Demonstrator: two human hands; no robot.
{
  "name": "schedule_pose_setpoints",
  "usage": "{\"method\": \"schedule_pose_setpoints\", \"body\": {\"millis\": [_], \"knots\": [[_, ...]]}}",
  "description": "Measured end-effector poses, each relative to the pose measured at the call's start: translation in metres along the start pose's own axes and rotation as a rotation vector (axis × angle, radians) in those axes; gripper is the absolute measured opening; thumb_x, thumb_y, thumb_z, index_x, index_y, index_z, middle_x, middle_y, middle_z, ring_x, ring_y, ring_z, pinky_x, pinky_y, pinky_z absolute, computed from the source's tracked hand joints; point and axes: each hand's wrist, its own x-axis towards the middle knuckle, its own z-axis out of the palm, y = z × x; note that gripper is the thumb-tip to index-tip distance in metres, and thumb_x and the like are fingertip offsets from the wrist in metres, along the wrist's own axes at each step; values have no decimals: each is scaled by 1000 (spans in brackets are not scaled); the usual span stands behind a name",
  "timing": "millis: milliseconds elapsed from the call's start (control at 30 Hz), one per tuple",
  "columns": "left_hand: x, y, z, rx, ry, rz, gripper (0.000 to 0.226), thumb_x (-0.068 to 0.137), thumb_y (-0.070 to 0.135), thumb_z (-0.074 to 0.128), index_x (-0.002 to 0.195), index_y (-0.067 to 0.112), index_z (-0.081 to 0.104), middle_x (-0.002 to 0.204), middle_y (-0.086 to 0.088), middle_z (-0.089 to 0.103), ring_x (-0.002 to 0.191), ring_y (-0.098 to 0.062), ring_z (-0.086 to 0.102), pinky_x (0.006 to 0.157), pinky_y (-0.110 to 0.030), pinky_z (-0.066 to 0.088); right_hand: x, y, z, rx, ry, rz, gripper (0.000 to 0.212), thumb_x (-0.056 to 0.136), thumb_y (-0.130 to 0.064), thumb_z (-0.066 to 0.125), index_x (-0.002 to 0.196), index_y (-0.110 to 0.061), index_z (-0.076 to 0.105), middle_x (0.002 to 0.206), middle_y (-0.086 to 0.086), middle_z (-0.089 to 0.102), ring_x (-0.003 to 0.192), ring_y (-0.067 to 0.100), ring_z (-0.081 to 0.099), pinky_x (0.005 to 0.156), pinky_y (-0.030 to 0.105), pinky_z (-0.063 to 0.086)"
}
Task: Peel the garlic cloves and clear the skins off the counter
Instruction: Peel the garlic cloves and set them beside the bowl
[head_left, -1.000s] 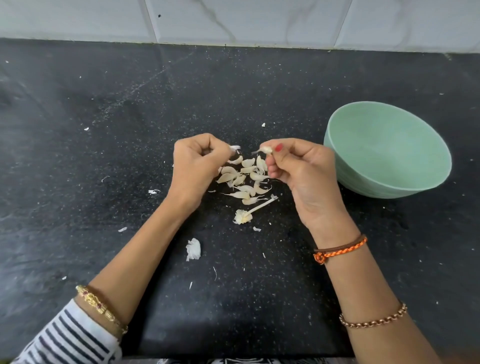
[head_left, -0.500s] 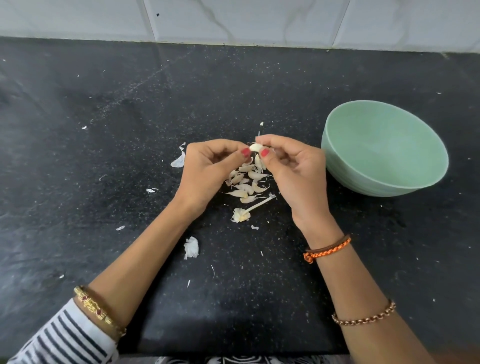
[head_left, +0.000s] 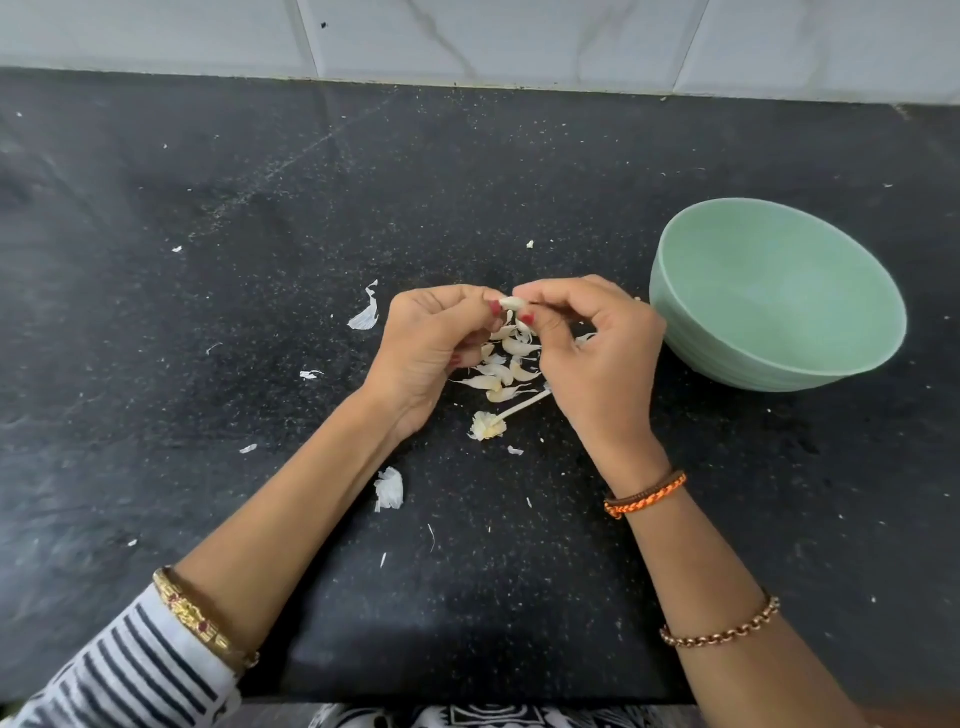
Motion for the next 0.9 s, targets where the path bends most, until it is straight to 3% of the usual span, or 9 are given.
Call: {"method": "schedule_pose_setpoints", "body": {"millis": [100, 267, 400, 467, 567, 667, 900], "knots": [[-1, 1, 1, 12, 5, -2, 37, 84, -9, 48, 56, 9, 65, 49, 6, 49, 47, -2, 33, 39, -12, 24, 1, -3, -1, 131, -30, 69, 19, 76, -2, 68, 85, -18, 71, 74, -12, 63, 71, 2, 61, 66, 14, 47], [-1, 0, -2, 217, 73, 91, 23, 85, -3, 52, 63, 0, 54, 45, 14, 48, 45, 1, 36, 44, -13, 31, 5, -15, -5, 559, -27, 348, 23, 82, 3, 64, 82, -19, 69, 73, -14, 67, 72, -2, 60, 68, 14, 48], [1, 2, -7, 218, 142, 156, 27, 76, 15, 51, 50, 11, 45, 47, 9, 39, 44, -1, 32, 43, -13, 27, 8, -14, -9, 566, -100, 572, 23, 86, 2, 59, 84, -19, 67, 72, -10, 66, 69, -4, 60, 63, 10, 46], [1, 0, -7, 270, 101, 210, 41, 86, 12, 58, 48, 12, 42, 47, 5, 38, 45, -3, 30, 44, -13, 28, 7, -14, -9, 515, -150, 567, 20, 89, -1, 57, 89, -19, 66, 72, -8, 66, 69, -4, 62, 63, 10, 46], [-2, -1, -6, 299, 32, 255, 25, 87, 6, 62, 62, 11, 60, 52, 12, 54, 47, 1, 41, 48, -11, 34, 5, -14, -8, 432, -166, 506, 16, 88, -2, 59, 92, -16, 66, 73, -5, 67, 69, -3, 62, 64, 12, 48], [-4, 2, -4, 247, -7, 258, 14, 85, 3, 62, 74, 12, 66, 58, 15, 62, 50, 4, 48, 50, -9, 36, 6, -13, -8, 396, -156, 478, 13, 86, -3, 62, 88, -14, 68, 76, -1, 68, 69, 0, 62, 64, 14, 48], [-4, 2, -4, 239, 29, 234, 18, 85, 0, 61, 72, 12, 67, 56, 11, 64, 45, 2, 45, 47, -10, 35, 5, -8, -6, 358, -183, 446, 14, 83, -2, 65, 86, -14, 69, 81, 1, 70, 75, 8, 65, 70, 18, 52]]}}
